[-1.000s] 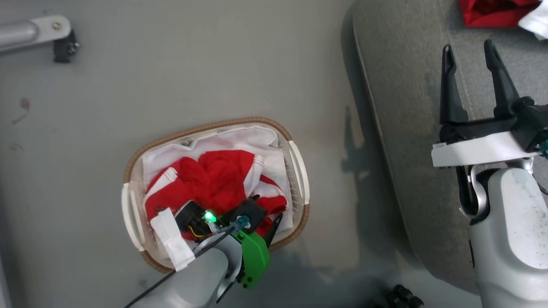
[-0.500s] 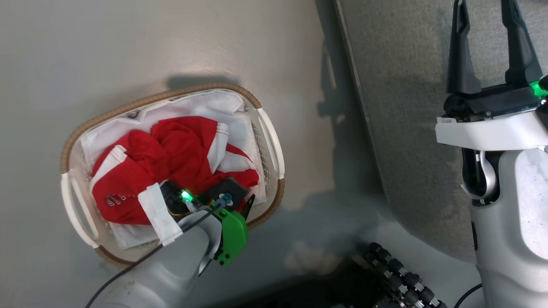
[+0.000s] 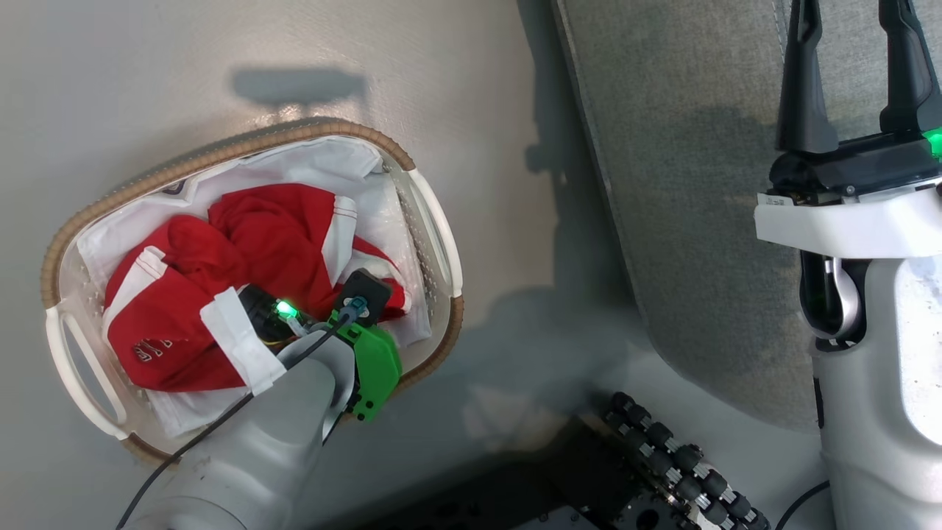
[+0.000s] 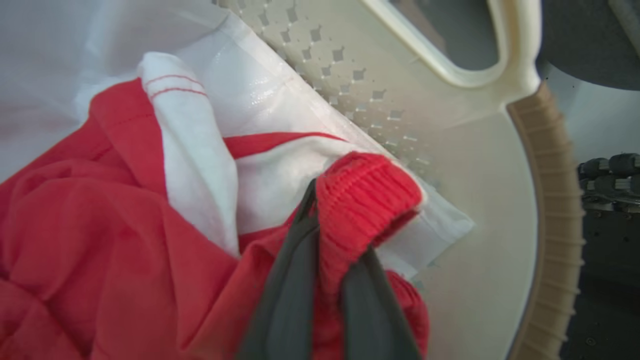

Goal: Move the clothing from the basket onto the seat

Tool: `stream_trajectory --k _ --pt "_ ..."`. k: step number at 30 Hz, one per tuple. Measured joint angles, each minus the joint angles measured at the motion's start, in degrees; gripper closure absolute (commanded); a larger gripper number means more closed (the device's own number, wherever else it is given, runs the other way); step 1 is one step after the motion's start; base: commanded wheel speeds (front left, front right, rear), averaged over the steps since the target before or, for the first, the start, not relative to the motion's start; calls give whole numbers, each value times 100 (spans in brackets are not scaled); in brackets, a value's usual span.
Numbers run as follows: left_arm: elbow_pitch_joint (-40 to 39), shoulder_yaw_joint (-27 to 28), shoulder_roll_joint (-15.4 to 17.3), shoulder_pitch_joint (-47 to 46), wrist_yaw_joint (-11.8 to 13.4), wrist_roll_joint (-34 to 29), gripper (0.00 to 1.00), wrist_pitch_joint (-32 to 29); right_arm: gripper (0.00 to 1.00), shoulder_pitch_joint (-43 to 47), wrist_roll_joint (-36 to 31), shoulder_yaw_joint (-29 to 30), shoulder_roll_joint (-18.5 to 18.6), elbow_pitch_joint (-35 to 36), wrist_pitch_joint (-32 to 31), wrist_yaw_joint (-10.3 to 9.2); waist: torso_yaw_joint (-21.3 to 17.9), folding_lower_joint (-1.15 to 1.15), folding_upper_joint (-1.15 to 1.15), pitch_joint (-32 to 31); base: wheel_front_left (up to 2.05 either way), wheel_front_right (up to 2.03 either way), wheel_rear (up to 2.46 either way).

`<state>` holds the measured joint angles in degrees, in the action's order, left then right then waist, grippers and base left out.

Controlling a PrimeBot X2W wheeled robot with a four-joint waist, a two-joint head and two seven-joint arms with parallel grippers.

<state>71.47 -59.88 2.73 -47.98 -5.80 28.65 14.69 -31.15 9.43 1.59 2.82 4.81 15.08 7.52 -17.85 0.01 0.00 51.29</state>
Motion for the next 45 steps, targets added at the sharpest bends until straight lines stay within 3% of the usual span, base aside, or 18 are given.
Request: stream_trajectory --k 5,11,20,26,35,45 --pt "-162 179 3 24 -8 171 100 27 0 26 -132 -24 -1 -194 0 0 76 0 0 -209 0 0 0" --pt "-1022 713 175 260 167 304 100 35 0 253 -550 -54 -4 -504 1 1 222 0 0 -653 0 0 0" --pt "-2425 1623 536 1007 255 133 100 42 0 831 -978 -11 -5 -1020 0 1 494 -1 0 -1654 0 0 0" --pt "-3357 2049 668 1302 205 -321 100 43 0 1265 -1166 1 -8 -1330 0 0 700 -1 0 -2458 0 0 0" --pt "-4108 2257 878 1322 14 -710 100 43 0 1784 -1194 -69 -5 -1724 1 0 961 -1 0 -3662 0 0 0" --pt "-4131 2156 922 538 -102 -725 100 -48 0 2025 -975 -425 -5 -1985 0 0 1165 -1 0 -4818 0 0 0"
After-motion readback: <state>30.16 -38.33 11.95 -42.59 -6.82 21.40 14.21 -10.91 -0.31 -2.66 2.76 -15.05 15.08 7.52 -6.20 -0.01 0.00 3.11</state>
